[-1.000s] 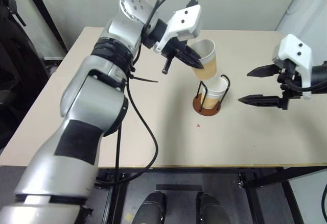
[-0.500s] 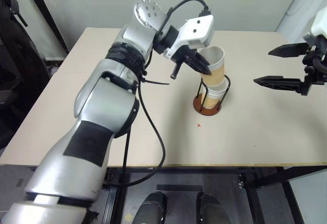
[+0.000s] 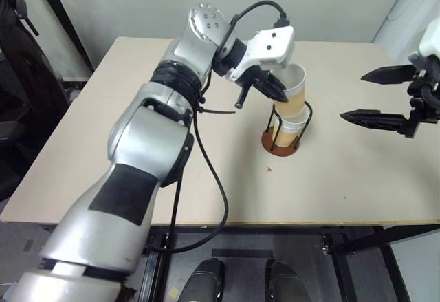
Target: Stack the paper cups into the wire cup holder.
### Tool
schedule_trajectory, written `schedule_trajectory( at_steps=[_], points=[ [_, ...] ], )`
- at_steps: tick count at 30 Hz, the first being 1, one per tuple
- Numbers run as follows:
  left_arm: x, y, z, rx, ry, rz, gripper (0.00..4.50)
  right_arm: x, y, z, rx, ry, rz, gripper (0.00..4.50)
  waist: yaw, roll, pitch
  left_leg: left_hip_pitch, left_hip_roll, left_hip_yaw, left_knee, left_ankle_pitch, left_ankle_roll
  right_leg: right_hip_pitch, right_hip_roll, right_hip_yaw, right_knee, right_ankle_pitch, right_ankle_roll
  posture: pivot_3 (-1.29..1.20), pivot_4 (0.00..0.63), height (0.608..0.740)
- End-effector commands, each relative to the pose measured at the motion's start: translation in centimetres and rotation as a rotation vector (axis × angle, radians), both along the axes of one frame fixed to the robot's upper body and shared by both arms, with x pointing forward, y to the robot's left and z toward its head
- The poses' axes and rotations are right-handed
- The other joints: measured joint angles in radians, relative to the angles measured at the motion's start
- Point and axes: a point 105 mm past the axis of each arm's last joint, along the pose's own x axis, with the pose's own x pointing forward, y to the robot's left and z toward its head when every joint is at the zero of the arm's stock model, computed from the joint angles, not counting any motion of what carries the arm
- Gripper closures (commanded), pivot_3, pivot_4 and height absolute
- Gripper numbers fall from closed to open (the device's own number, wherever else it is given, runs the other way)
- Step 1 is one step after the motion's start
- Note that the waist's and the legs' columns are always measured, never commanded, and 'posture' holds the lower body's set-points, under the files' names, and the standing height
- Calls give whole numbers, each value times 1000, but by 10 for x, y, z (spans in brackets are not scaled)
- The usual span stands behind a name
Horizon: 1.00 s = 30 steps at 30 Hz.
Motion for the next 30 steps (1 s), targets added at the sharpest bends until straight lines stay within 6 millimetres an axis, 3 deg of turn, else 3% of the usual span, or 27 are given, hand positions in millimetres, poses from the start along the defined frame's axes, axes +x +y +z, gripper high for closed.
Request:
schedule_trajectory(
  at_steps=[1,30],
  points=[
    [0,-9,14,-30,-74,5,4432,-8,-1,13,-10,-61,-10,0,0,0,0,0,-1,0,0,0,0,0,-2,1,0,0,0,0,150,740],
    [5,-20,-13,-41,-13,46,4432,-11,1,11,-16,-42,-14,0,1,0,0,0,-18,4,1,3,12,3,-20,-1,0,2,14,0,150,740]
  ],
)
